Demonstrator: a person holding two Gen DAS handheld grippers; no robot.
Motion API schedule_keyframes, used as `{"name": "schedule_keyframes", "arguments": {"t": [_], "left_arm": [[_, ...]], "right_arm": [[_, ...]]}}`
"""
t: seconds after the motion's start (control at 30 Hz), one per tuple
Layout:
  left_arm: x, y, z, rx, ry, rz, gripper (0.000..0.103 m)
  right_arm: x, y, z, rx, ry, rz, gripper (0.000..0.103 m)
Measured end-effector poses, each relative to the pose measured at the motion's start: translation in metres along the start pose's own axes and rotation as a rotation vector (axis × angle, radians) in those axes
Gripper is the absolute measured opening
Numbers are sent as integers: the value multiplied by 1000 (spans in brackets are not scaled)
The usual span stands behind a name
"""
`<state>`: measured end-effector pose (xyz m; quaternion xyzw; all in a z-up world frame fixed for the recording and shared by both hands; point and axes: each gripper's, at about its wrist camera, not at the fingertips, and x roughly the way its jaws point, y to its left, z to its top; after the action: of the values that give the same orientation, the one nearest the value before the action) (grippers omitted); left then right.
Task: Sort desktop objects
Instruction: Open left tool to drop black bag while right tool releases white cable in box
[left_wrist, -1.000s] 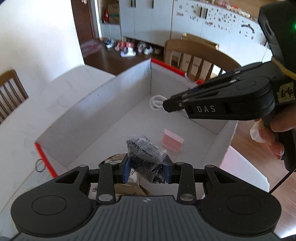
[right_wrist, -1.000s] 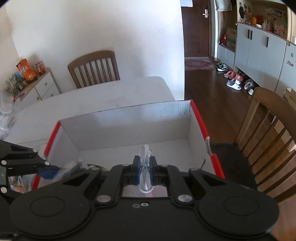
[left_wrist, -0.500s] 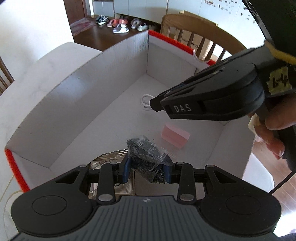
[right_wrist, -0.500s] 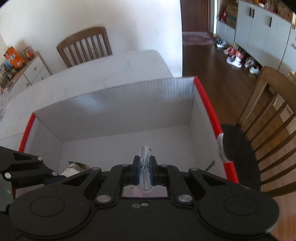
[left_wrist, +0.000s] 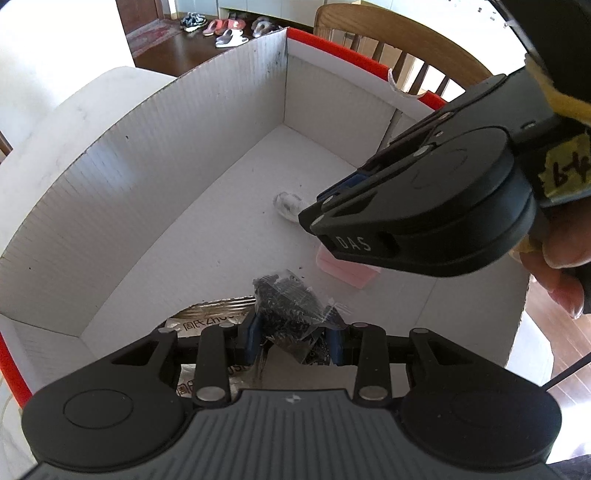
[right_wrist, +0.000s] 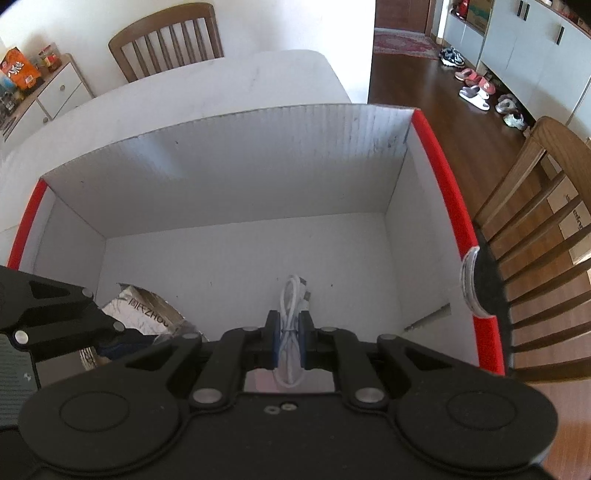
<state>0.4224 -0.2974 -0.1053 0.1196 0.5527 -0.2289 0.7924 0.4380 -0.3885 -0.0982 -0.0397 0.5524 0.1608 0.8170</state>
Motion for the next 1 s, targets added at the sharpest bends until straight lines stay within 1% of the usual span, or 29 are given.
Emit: {"name": "schedule_keyframes", "arguments": {"t": [0.07, 0.17, 0.2, 0.23, 0.27, 0.3, 0.37, 0.47, 0.53, 0.6, 0.63, 0.77, 0.9, 0.93, 1.0], "left_arm": [[-1, 1, -1, -3, -2, -5, 34], [-4, 3, -3, -8, -7, -9, 35], [-5, 4, -4, -12, -12, -10, 38], [-7, 5, -6, -21, -21, -13, 40], [-9, 6, -7, -28, -29, -19, 46], [-13, 8, -9, -36, -40, -28, 56], [-18, 9, -12, -41, -57, -29, 66], [-29, 9, -15, -40, -84, -44, 67], [-39, 7, -18, -45, -100, -54, 68], [-48, 4, -20, -47, -116, -59, 70], [-48, -3, -18, -47, -122, -61, 71], [-58, -6, -24, -56, -141, -67, 72], [-62, -12, -22, -69, -172, -72, 72], [-64, -12, -22, -71, -180, -72, 73], [-71, -13, -25, -75, -197, -73, 79]], "right_arm": [[-1, 0, 2, 7, -2, 7, 21], [-3, -5, 4, 13, 0, 21, 23], [-4, -5, 3, 14, -1, 23, 24], [-4, -6, 3, 13, -1, 23, 27], [-5, -7, 3, 12, -3, 25, 31], [-6, -7, 3, 13, -6, 28, 32], [-8, -8, 3, 18, -16, 29, 40], [-13, -12, 5, 22, -31, 38, 47], [-16, -13, 4, 19, -41, 47, 50], [-19, -15, 4, 20, -48, 56, 52], [-20, -15, 4, 21, -52, 61, 53], [-29, -11, 2, 25, -70, 78, 60], [-38, -9, -1, 20, -88, 94, 64], [-41, -7, -1, 18, -93, 98, 64], [-45, -5, -3, 17, -103, 104, 66]]}}
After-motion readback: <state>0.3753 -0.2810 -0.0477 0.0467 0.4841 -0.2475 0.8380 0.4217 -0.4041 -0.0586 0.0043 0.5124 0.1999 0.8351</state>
